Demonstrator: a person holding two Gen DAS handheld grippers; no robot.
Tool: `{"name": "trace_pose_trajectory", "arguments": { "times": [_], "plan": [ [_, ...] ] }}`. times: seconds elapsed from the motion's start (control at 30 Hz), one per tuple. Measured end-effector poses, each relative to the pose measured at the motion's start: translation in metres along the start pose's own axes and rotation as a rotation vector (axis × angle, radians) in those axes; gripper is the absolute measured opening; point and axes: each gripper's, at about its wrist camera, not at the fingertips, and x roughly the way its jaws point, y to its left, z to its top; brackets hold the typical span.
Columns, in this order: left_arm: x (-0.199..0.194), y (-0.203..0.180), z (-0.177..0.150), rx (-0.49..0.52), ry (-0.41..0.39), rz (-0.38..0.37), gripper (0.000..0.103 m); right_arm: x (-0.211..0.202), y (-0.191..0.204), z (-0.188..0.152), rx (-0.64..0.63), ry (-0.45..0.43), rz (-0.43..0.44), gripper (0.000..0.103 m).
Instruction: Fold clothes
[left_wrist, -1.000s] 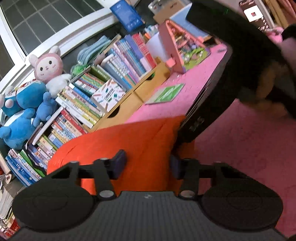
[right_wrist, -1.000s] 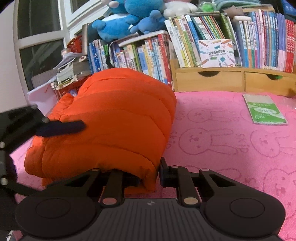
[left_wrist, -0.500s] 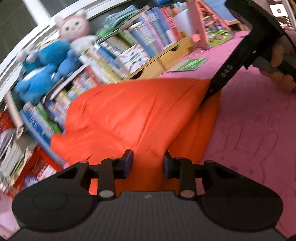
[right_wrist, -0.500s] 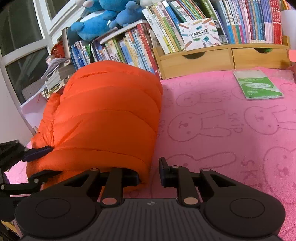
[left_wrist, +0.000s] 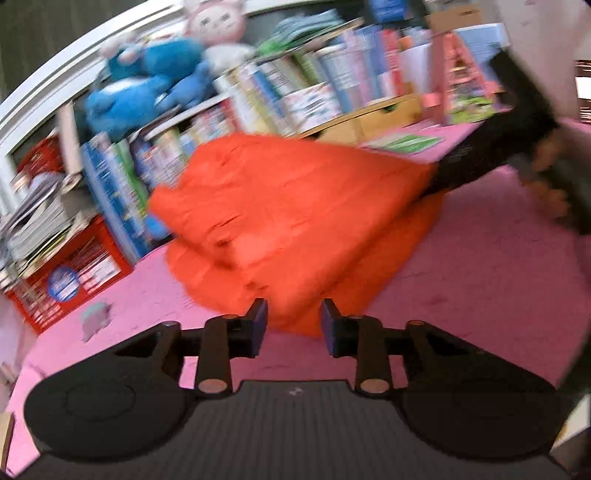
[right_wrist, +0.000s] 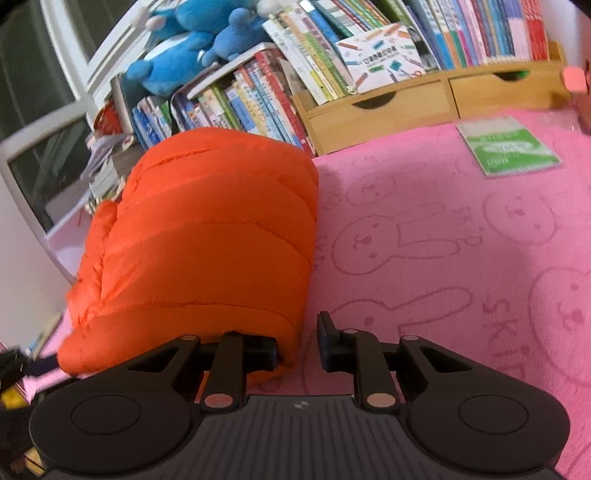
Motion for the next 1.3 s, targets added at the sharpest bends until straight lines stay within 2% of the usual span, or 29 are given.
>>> {"name": "trace_pose_trajectory", "arguments": {
  "times": [0.17, 0.3, 0.37, 0.43, 0.47, 0.57, 0.6, 0.63, 0.7, 0.73, 0.8, 0.87, 0.93, 0.97, 1.1, 1.3],
  "plan": [
    [0.003, -0.030, 0.010, 0.043, -0.035, -0.039, 0.047, -0.001, -0.008, 0.000, 0.131, 0.020, 0.050, 0.015],
    [-0.002, -0.032, 0.014, 0.036, -0.079, -0.013, 0.053, -0.001, -0.023, 0.000, 0.268, 0.033, 0.107, 0.014],
    [-0.007, -0.026, 0.013, 0.023, -0.076, 0.013, 0.058, 0.000, -0.032, -0.002, 0.326, 0.036, 0.144, 0.014],
    [-0.013, -0.017, 0.010, 0.006, -0.065, 0.045, 0.058, -0.003, -0.032, -0.002, 0.304, 0.021, 0.143, 0.013],
    [-0.015, -0.013, 0.009, 0.000, -0.059, 0.057, 0.058, -0.009, -0.022, -0.002, 0.218, -0.001, 0.107, 0.015],
    [-0.021, -0.006, 0.008, -0.003, -0.047, 0.069, 0.057, -0.029, 0.023, -0.005, -0.167, -0.080, -0.056, 0.024],
    [-0.021, -0.007, 0.010, 0.003, -0.051, 0.064, 0.057, -0.033, 0.039, -0.008, -0.307, -0.108, -0.104, 0.030],
    [-0.022, -0.009, 0.011, 0.010, -0.058, 0.053, 0.057, -0.034, 0.053, -0.013, -0.450, -0.135, -0.147, 0.034],
    [-0.022, -0.017, 0.015, 0.030, -0.075, 0.015, 0.057, -0.030, 0.077, -0.024, -0.695, -0.167, -0.238, 0.050],
    [-0.021, -0.022, 0.017, 0.043, -0.083, -0.011, 0.058, -0.027, 0.087, -0.029, -0.807, -0.178, -0.269, 0.051],
    [-0.017, -0.033, 0.019, 0.075, -0.097, -0.071, 0.059, -0.019, 0.097, -0.035, -0.940, -0.174, -0.278, 0.051],
    [-0.007, -0.043, 0.020, 0.110, -0.099, -0.117, 0.059, -0.008, 0.101, -0.036, -0.996, -0.156, -0.266, 0.050],
    [0.005, -0.052, 0.021, 0.134, -0.097, -0.142, 0.059, 0.001, 0.103, -0.034, -1.003, -0.148, -0.265, 0.040],
    [0.011, -0.053, 0.023, 0.134, -0.096, -0.150, 0.059, 0.003, 0.102, -0.031, -0.971, -0.145, -0.259, 0.027],
    [0.037, -0.061, 0.031, 0.136, -0.085, -0.173, 0.059, 0.001, 0.086, -0.015, -0.778, -0.117, -0.209, 0.023],
    [0.065, -0.082, 0.040, 0.209, -0.073, -0.186, 0.060, -0.003, 0.051, 0.005, -0.495, -0.075, -0.143, 0.023]
  ]
}}
